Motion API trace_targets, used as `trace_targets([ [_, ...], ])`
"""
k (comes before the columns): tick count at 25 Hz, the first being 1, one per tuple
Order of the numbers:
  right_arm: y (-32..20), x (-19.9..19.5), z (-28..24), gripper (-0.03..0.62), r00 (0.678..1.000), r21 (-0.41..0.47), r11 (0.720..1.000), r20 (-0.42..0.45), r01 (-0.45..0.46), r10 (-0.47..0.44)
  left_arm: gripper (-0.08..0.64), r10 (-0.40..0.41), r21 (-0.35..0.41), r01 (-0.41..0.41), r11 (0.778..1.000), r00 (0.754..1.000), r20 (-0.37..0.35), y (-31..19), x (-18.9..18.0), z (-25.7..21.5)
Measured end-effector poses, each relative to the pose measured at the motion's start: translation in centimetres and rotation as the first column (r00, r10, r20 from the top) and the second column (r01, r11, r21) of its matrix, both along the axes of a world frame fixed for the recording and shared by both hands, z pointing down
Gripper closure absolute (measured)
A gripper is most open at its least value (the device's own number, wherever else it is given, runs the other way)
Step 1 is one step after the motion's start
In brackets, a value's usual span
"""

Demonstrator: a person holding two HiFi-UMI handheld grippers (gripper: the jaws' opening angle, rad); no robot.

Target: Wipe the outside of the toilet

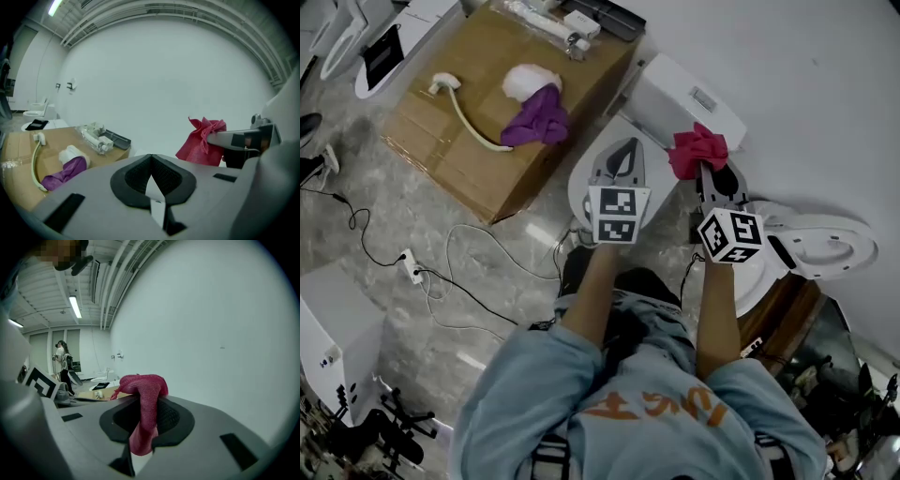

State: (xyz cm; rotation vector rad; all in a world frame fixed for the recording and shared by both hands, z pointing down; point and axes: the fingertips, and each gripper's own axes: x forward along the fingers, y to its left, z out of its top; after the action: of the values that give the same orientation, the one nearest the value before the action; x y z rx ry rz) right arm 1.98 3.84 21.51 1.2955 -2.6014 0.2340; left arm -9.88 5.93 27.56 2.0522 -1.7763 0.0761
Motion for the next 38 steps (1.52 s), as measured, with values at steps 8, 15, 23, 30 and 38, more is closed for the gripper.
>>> trace_targets([
  [8,-5.0,0.8,3.9,0.511,0.999,-0.085,0.996,-0.04,0.004,-0.008,0.535,0.03,-0.04,-0.032,0.999,0.999,-0.043,-5.5,1.7,2.2],
  [15,-10.7,1.6,9.0,0.511,0.992,-0.16,0.979,0.001,0.124,-0.125,0.535,-0.009,-0.114,0.009,0.993,1.0,0.001,-9.8,4.3,6.8],
  [23,-18.2,1.4,11.5,0.511,0.96,-0.152,0.95,-0.011,0.274,-0.278,0.535,-0.087,-0.151,0.094,0.984,0.995,0.057,-16.0,4.9,9.0],
  [30,-24.3,-0.3,11.4,0.511,0.932,-0.149,0.925,-0.043,0.35,-0.36,0.535,-0.139,-0.165,0.15,0.975,0.987,0.075,-19.1,4.7,10.4],
  [38,-29.6,-4.4,11.4,0.509,0.881,-0.124,0.889,-0.129,0.44,-0.455,0.535,-0.222,-0.156,0.224,0.962,0.974,0.03,-22.0,3.8,11.0],
])
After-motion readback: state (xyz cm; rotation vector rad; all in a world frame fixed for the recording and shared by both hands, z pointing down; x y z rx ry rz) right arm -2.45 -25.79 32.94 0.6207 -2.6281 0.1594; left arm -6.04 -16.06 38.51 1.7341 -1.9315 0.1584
